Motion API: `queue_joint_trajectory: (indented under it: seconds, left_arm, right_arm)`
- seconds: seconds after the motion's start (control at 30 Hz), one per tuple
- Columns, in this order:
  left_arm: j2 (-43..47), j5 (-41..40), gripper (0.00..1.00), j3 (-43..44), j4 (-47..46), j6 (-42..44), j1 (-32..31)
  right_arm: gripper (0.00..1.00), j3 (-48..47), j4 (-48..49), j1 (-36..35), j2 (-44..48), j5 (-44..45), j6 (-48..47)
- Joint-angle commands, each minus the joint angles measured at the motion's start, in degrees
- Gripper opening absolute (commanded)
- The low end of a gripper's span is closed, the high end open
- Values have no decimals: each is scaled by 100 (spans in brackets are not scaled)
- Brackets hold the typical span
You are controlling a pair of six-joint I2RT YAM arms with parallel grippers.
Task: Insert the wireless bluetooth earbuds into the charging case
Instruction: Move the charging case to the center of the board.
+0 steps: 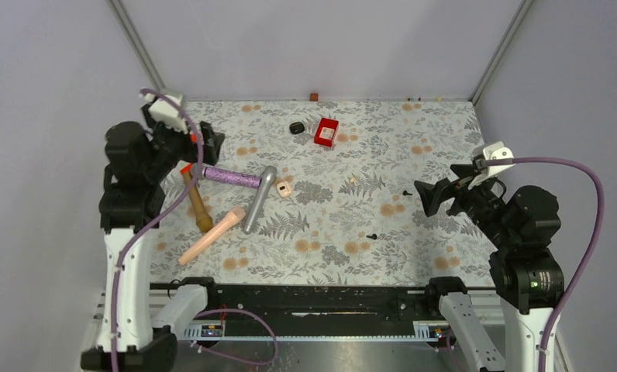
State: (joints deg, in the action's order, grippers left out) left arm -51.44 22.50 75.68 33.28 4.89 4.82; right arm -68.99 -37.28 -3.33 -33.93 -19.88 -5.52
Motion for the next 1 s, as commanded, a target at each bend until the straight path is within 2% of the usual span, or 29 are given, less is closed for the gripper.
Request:
queue_joint_trajectory:
  seconds: [0.0,0.13,0.27,0.63,0.97]
  left_arm:
    - [-693,-1315,99,403,-206,411,-1178]
    - [-1552,-2062,99,752,-251,443,-1997]
    - [-2514,-2424,99,1265,-318,369,-2391]
    - [-5174,-1946,99,3591,-61,-444,-2448]
    - [-7126,-1776,99,4558,-132,-1497,-2439]
  right_arm:
    - [99,296,1,-9,87,-914,-288]
    - [99,668,286,-4,82,-860,-381]
    - [99,925,546,-7,25,-829,-410]
    - [99,1293,889,-5,-76,-812,-468]
    - [99,1381,970,-5,-259,-834,-440]
